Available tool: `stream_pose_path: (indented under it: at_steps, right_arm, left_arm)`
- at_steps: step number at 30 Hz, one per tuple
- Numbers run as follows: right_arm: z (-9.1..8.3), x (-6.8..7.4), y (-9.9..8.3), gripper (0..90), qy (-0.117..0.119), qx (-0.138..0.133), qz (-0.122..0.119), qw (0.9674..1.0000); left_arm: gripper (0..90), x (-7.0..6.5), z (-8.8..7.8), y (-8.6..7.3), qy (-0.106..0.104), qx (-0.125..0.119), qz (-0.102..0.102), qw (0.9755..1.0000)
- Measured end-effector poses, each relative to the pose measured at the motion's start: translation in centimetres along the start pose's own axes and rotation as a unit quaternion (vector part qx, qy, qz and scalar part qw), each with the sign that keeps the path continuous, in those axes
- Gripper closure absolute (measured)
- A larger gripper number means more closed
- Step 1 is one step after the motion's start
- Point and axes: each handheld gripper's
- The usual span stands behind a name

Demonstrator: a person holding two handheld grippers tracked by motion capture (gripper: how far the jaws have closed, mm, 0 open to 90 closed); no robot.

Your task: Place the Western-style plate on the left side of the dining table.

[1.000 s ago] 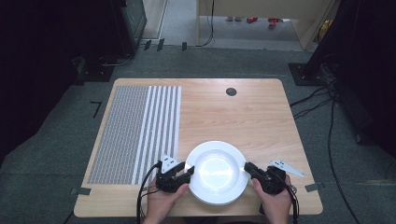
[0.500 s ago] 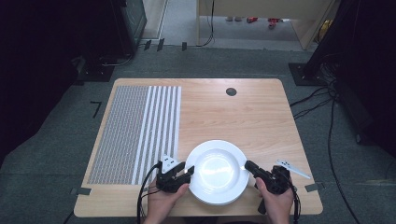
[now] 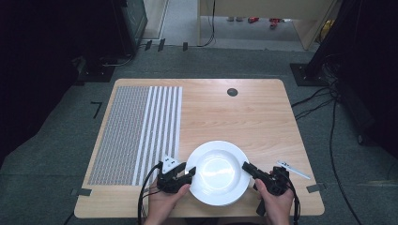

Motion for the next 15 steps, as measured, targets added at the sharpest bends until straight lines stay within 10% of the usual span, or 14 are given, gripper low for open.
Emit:
stream_pose_path:
  at_steps: [15]
  right_arm:
    - [0.43,-0.14,-0.34,80.8,0.056,-0.025,-0.049,0.997]
  left_arm:
    - [50.9,0.09,0.54,-0.35,-0.007,0.014,-0.01,0.9998]
Point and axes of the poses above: each handheld gripper's, and its own axes: z roughly forward along the jaws, y roughly out of its top, x roughly to its left, and after that the axes turned 10 degrees about z, right-handed
